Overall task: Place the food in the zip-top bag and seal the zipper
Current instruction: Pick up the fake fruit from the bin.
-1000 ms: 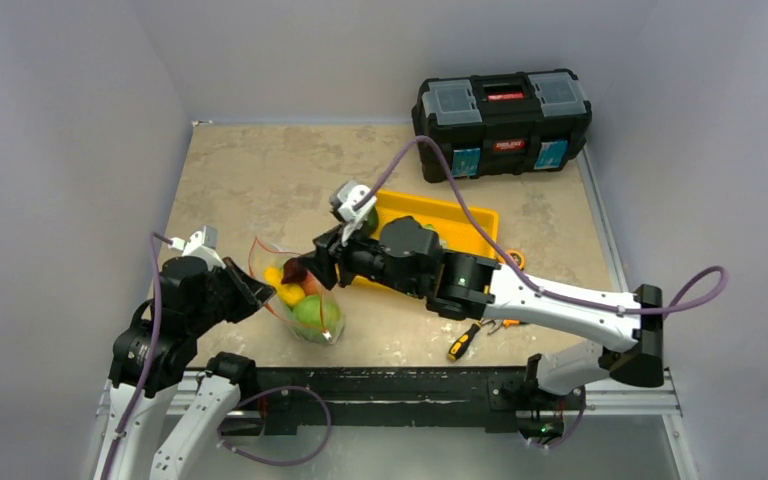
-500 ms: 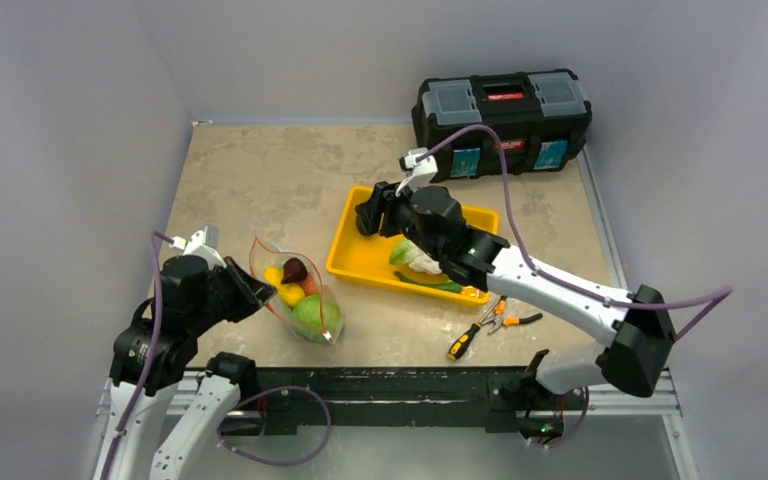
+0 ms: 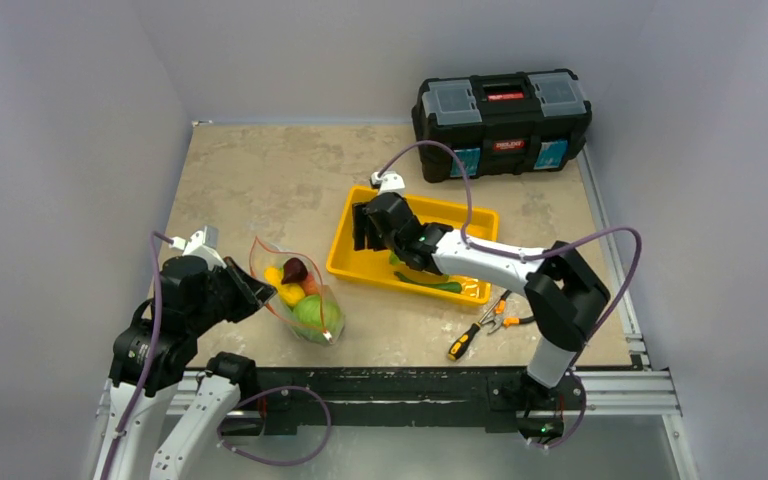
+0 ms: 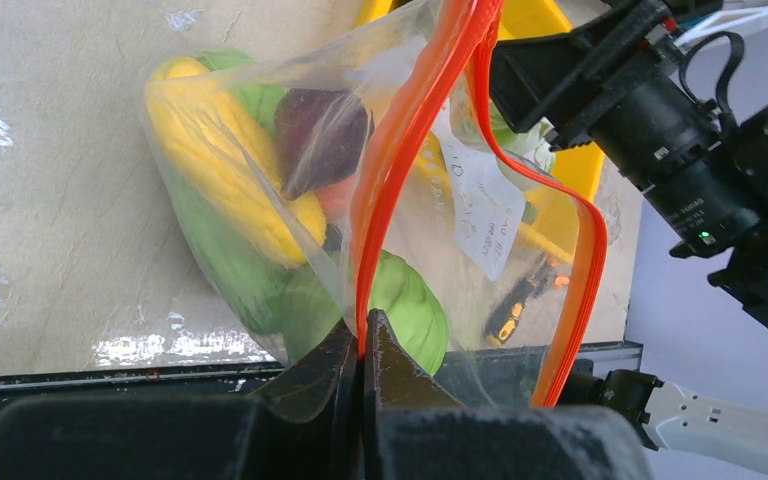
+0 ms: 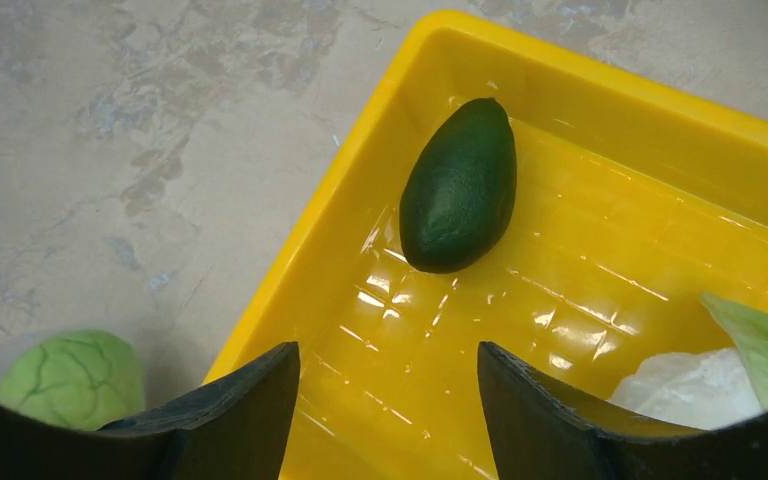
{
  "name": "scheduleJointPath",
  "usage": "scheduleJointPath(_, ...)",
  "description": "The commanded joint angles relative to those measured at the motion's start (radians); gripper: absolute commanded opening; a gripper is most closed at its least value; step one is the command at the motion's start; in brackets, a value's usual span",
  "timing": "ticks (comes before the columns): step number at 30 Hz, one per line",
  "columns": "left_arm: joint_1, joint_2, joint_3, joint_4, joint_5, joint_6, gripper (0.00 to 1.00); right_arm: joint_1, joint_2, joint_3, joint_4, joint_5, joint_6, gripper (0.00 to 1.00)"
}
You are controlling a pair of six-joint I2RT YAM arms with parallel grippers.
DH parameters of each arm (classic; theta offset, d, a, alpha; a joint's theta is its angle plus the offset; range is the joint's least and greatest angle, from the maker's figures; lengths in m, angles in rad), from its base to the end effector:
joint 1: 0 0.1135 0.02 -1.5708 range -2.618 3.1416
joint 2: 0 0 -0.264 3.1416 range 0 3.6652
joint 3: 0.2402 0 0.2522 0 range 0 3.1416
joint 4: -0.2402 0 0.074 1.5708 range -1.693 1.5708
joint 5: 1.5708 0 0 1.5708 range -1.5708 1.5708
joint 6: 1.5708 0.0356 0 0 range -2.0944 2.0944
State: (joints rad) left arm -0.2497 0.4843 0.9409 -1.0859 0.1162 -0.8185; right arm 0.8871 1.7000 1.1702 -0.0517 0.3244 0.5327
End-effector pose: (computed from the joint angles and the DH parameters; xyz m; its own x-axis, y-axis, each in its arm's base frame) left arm 0.0650 -0.0208 0.3339 -0.6352 -0.5864 -0.5026 -0.1866 0.7480 -0.6369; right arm 0.2525 0.2919 0.2441 -0.5866 0.0421 -0.8088 -0.3118 0.9099 0.2736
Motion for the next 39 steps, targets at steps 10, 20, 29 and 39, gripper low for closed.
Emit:
scheduleJointPath(10,-0.002,0.002,0.029,0.029,0.009,0.018,0.00,-0.028,0.200,0.225,-0.017,0.115,-0.063,0.67)
scheduleJointPath(20,-0.002,0.007,0.029,0.027,0.006,0.022,0.00,-0.039,0.339,0.322,-0.042,0.164,-0.106,0.66)
scheduleJointPath(29,-0.002,0.011,0.030,0.028,0.005,0.024,0.00,-0.040,0.393,0.346,-0.038,0.199,-0.120,0.63)
scheduleJointPath(39,-0.002,0.005,0.034,0.021,0.005,0.023,0.00,-0.040,0.424,0.375,-0.047,0.229,-0.145,0.52)
